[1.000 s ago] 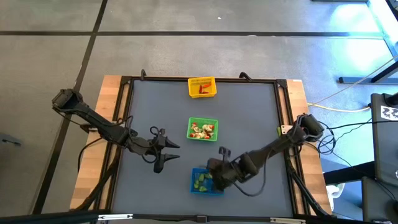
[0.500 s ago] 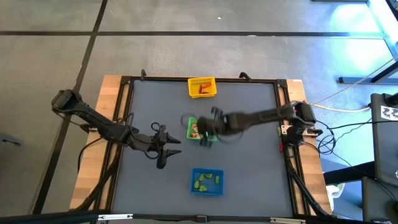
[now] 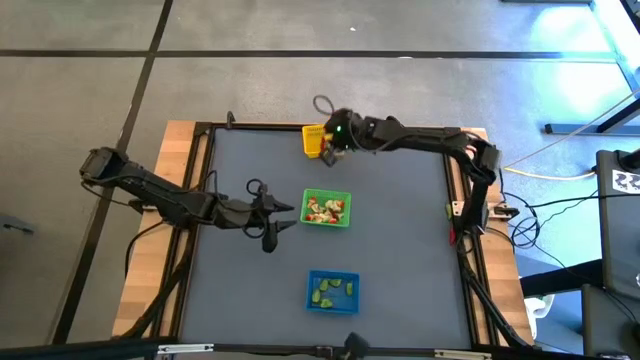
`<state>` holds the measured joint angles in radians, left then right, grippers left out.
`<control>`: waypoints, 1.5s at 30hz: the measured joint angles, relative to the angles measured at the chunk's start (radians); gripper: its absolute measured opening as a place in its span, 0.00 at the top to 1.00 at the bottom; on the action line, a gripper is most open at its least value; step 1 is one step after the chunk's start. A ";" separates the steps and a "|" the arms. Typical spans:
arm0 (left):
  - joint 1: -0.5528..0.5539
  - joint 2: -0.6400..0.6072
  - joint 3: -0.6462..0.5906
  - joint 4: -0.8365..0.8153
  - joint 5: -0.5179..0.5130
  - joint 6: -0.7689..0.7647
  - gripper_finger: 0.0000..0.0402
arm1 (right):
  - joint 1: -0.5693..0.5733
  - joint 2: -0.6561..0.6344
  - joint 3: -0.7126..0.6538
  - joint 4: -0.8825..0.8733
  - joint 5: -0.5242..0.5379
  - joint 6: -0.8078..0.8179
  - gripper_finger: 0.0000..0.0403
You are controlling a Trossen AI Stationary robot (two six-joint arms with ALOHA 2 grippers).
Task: Sort produce into baskets
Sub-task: Put the green chili pepper into the yellow bin
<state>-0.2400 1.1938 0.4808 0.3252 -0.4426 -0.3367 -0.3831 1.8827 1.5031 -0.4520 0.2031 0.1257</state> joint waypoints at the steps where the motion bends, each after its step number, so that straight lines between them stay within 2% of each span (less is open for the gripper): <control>1: 0.008 0.000 0.000 0.000 0.000 0.010 0.50 | -0.024 0.005 -0.003 0.029 -0.017 0.003 0.99; 5: 0.045 0.000 0.000 -0.002 0.000 0.039 0.50 | -0.094 0.055 -0.009 0.113 -0.068 0.059 0.99; 12: 0.100 0.000 0.000 0.003 0.000 0.078 0.50 | -0.137 0.134 -0.009 0.154 -0.074 0.115 0.98; 15: 0.117 0.000 0.000 0.002 0.000 0.074 0.50 | -0.136 0.135 -0.009 0.160 -0.070 0.113 0.90; 20: 0.139 0.000 0.000 0.003 0.000 0.077 0.50 | -0.134 0.133 -0.009 0.154 -0.026 0.101 0.70; 24: 0.149 0.000 0.000 0.002 0.000 0.078 0.50 | -0.134 0.080 -0.009 0.093 -0.021 0.048 0.58; 29: 0.150 0.000 0.000 0.001 0.000 0.089 0.50 | -0.114 -0.070 -0.008 -0.171 -0.029 -0.016 0.52; 36: 0.149 0.000 0.000 0.000 0.001 0.074 0.50 | -0.003 -0.253 -0.008 -0.626 -0.027 -0.016 0.54; 45: 0.149 0.000 0.000 -0.008 0.001 0.074 0.50 | 0.211 -0.322 -0.008 -1.004 -0.001 0.167 0.57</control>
<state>-0.0914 1.1938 0.4808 0.3175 -0.4419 -0.2626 -0.1722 1.5612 1.4952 -1.4556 0.2018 0.2923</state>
